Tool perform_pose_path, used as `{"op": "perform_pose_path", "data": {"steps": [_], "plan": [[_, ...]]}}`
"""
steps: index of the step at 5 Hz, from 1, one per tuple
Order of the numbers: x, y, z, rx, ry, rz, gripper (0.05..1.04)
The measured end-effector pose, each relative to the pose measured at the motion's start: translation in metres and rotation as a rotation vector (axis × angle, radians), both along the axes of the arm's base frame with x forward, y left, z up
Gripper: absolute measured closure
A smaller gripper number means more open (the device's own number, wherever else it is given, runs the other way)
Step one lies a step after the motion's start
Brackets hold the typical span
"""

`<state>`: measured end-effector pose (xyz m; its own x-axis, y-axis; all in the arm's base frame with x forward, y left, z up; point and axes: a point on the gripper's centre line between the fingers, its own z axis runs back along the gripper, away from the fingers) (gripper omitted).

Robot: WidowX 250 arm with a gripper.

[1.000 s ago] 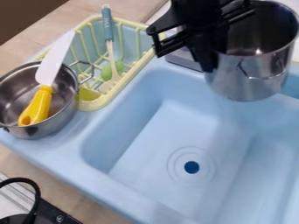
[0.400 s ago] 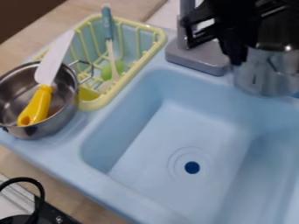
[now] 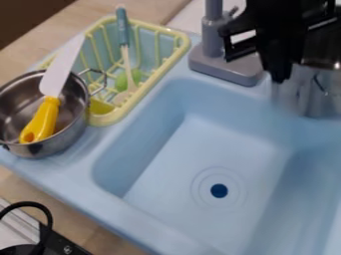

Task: Place the silver pot to the top of the sink

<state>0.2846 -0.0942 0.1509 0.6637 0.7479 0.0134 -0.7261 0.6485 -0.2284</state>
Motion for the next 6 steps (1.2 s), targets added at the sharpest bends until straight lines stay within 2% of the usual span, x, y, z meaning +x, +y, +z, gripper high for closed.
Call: {"op": "perform_pose_path", "data": {"steps": [4, 5, 6], "plan": [[0.010, 0.015, 0.000, -0.043, -0.006, 0.039, 1.007], [0.012, 0.017, 0.001, -0.051, -0.017, 0.040, 0.865], [0.009, 0.020, 0.000, -0.027, 0.001, 0.039, 0.630]]}}
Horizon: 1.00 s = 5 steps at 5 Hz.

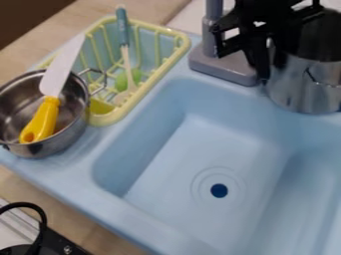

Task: Place the silver pot to the top of the sink

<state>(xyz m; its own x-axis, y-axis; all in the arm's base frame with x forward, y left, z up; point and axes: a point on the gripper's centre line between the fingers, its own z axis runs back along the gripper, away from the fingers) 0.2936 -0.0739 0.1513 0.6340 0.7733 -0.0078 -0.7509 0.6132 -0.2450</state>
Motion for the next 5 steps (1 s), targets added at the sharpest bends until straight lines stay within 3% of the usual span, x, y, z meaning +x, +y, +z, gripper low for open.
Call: {"op": "perform_pose_path", "data": {"steps": [1, 2, 3, 4, 5], "plan": [[-0.003, -0.001, 0.000, 0.017, 0.016, -0.004, 0.345], [-0.005, -0.001, 0.011, 0.027, -0.017, -0.021, 0.107], [-0.005, -0.002, 0.028, 0.054, -0.059, -0.041, 0.088], [-0.008, 0.000, 0.034, 0.078, -0.066, -0.048, 0.088], [-0.015, 0.002, 0.043, 0.068, -0.137, -0.047, 0.088]]}}
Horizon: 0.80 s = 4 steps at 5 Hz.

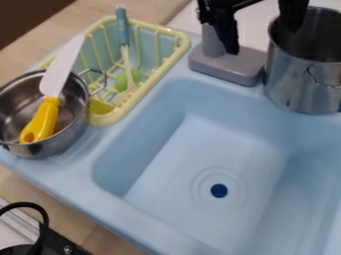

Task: Place the silver pot to the top of the sink

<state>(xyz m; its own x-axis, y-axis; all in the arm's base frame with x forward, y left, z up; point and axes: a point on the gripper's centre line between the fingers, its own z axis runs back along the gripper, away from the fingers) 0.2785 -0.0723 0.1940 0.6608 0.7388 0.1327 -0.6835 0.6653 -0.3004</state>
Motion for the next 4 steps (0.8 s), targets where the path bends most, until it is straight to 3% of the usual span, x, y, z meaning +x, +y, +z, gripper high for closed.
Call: {"op": "perform_pose_path", "data": {"steps": [1, 2, 4], "plan": [[-0.012, 0.003, 0.006, -0.036, -0.052, 0.006, 0.088], [-0.024, 0.012, 0.018, -0.009, -0.084, 0.031, 0.088], [-0.053, 0.038, 0.017, 0.035, -0.104, 0.088, 0.088]]}}
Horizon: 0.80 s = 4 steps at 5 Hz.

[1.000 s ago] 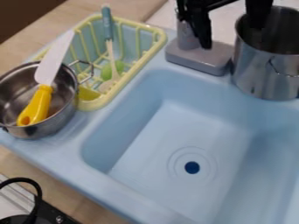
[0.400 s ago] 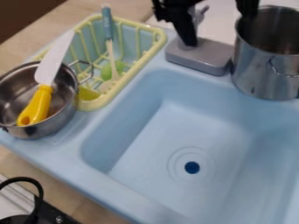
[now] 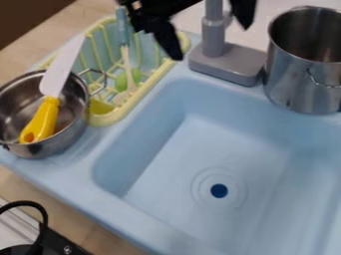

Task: Place the silver pot to the top of the sink

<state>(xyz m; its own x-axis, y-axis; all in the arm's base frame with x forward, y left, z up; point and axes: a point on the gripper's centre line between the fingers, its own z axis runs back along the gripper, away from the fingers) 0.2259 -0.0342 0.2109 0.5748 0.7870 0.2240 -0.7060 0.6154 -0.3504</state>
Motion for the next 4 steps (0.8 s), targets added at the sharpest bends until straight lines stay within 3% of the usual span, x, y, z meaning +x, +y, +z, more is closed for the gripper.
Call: {"op": "perform_pose_path", "data": {"steps": [1, 3, 4], "plan": [[-0.014, 0.015, -0.007, 0.036, 0.015, 0.027, 0.088], [-0.023, 0.030, -0.049, 0.123, 0.144, 0.020, 0.088], [-0.017, 0.037, -0.064, 0.095, 0.165, -0.045, 0.088]]}}
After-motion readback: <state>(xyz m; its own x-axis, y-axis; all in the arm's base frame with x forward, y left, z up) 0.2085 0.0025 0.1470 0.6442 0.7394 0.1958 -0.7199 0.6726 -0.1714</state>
